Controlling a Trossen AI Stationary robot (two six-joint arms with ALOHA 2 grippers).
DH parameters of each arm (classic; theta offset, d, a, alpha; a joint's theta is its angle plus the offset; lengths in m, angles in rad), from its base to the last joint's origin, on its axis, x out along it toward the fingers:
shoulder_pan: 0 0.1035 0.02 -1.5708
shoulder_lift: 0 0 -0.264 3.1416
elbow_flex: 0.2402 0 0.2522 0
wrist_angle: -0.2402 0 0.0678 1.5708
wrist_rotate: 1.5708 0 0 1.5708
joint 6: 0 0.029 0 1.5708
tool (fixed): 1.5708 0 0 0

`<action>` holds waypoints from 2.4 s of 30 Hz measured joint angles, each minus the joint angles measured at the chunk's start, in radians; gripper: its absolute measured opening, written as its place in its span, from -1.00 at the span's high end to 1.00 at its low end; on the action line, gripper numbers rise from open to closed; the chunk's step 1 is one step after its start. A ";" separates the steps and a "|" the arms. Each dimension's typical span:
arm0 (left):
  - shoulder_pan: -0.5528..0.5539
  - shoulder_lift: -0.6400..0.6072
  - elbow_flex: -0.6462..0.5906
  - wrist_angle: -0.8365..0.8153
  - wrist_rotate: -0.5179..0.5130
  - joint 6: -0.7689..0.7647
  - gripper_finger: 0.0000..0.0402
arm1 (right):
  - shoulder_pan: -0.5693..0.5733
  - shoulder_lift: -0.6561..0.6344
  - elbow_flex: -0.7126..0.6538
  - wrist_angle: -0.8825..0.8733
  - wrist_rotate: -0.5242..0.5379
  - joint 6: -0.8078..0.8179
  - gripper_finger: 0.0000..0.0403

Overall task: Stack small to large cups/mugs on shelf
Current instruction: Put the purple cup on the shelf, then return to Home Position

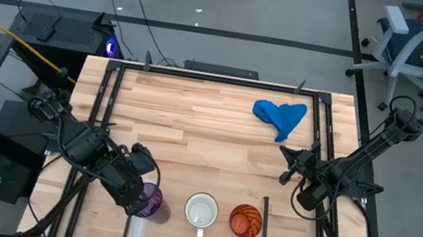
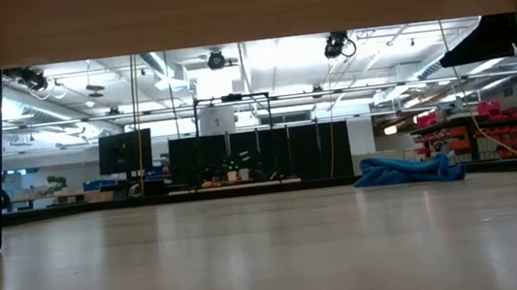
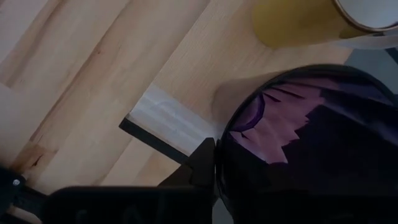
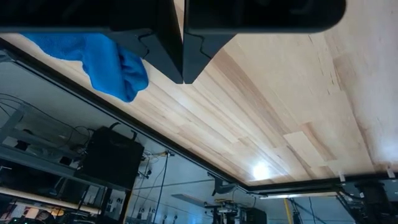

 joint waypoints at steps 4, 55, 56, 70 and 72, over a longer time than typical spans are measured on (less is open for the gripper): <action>0.000 0.000 0.000 0.000 0.000 -0.002 0.78 | 0.000 0.000 0.000 0.000 -0.002 0.000 0.94; -0.006 -0.043 0.002 0.077 -0.001 -0.026 0.35 | 0.000 0.000 0.000 0.000 -0.031 -0.008 0.94; -0.006 -0.048 0.002 0.078 -0.001 -0.025 0.35 | 0.000 0.000 0.000 0.000 -0.031 -0.008 0.94; -0.014 -0.163 0.002 -0.030 -0.141 -0.012 0.40 | 0.000 0.000 0.000 0.000 -0.041 -0.008 0.94; -0.013 -0.186 -0.002 -0.048 -0.200 -0.001 0.42 | 0.000 0.000 0.000 0.000 -0.044 -0.008 0.94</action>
